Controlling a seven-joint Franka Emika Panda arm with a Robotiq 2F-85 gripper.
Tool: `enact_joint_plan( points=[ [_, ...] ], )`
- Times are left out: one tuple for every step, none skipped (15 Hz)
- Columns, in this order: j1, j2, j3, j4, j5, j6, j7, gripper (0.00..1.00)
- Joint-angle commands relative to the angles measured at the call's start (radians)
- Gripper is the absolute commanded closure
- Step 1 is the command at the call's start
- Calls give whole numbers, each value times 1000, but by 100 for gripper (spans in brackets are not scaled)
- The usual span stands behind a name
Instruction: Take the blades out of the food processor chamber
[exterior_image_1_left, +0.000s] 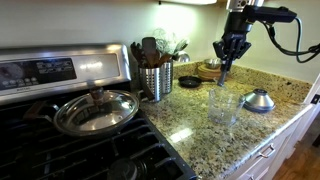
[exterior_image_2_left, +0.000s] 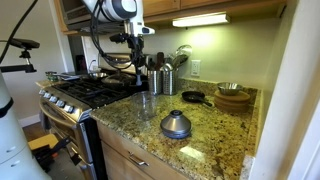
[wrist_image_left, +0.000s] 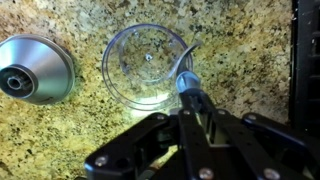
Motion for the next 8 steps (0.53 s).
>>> enact_joint_plan(
  points=[
    [30, -6, 45, 19, -51, -12, 44, 92],
    [38, 4, 62, 20, -74, -6, 57, 92],
    [47, 18, 78, 23, -94, -2, 65, 92],
    [53, 24, 91, 24, -111, 1, 78, 92],
    [62, 43, 103, 27, -123, 5, 84, 92],
    [69, 59, 113, 29, -142, 14, 94, 92],
    [77, 80, 121, 31, -158, 21, 99, 92],
    [84, 98, 125, 34, -171, 25, 107, 92]
  ],
)
